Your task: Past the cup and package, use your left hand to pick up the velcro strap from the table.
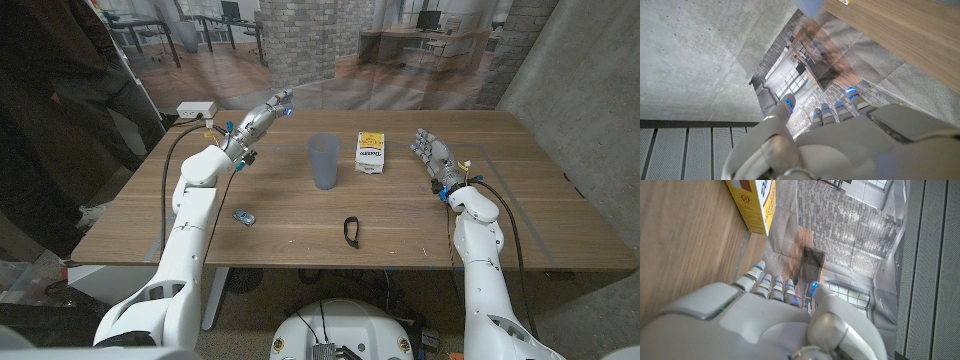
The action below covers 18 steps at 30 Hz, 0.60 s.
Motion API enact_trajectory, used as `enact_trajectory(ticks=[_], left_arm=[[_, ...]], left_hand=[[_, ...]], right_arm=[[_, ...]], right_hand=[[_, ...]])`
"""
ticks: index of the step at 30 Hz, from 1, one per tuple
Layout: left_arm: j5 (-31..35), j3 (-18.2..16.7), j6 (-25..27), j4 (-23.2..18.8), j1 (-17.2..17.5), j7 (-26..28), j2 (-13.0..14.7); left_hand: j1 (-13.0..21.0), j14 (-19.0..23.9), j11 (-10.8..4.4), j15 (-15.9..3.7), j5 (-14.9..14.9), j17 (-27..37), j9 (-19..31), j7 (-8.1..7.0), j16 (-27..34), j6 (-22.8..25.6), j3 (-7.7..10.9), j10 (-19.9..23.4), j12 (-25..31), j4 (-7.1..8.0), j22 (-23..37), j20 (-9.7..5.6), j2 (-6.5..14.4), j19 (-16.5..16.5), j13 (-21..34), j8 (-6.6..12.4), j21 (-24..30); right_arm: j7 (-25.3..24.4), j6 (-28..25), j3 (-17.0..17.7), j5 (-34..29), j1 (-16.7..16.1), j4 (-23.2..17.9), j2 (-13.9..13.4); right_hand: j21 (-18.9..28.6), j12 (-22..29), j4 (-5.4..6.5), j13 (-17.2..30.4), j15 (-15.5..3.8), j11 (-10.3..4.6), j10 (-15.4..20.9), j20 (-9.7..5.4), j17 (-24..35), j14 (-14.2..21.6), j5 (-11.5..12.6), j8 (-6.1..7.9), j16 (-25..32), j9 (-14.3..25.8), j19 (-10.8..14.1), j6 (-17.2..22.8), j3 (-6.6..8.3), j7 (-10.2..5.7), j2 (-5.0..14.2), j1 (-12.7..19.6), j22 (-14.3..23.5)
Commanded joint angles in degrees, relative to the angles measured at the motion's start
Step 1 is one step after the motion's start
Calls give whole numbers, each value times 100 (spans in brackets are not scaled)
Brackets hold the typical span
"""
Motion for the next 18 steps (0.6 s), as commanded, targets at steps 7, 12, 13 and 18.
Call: enact_trajectory(ticks=[7,12,13,18], left_arm=[[156,187,-269,-78,-181,-216,125],[165,231,-302,-104,-219,-294,156],[162,238,-311,-103,-229,-308,159],[187,286,-360,-106,-280,-372,192]], left_hand=[[273,151,-31,-87,-29,17,22,-109,9,184,-22,276,70,-245,2,-42,-21,168,31,35,60],[327,190,-36,-87,-32,16,22,-104,12,221,-37,323,70,-297,2,-27,-24,205,31,36,64],[332,193,-34,-93,-32,16,22,-106,12,226,-37,325,69,-300,2,-25,-23,207,31,37,64],[389,209,-39,-91,-29,17,23,-107,6,233,-42,344,61,-336,3,-6,3,215,31,27,59]], right_arm=[[-9,61,-4,8,-13,2,-4],[-14,96,-5,12,3,37,-18],[-14,101,-6,12,8,45,-21],[-11,125,-17,14,44,103,-35]], right_hand=[[28,37,3,16,9,-10,39,-276,16,-44,-22,39,21,26,44,52,60,-7,205,-61,15],[28,38,1,16,12,3,41,-272,15,-42,-22,39,21,26,44,51,62,-4,205,-68,15],[28,38,1,16,15,4,43,-266,15,-41,-23,39,22,26,44,51,62,-3,205,-69,15],[27,36,0,16,14,-6,38,-272,14,-42,-23,38,21,26,42,49,64,-9,205,-75,15]])
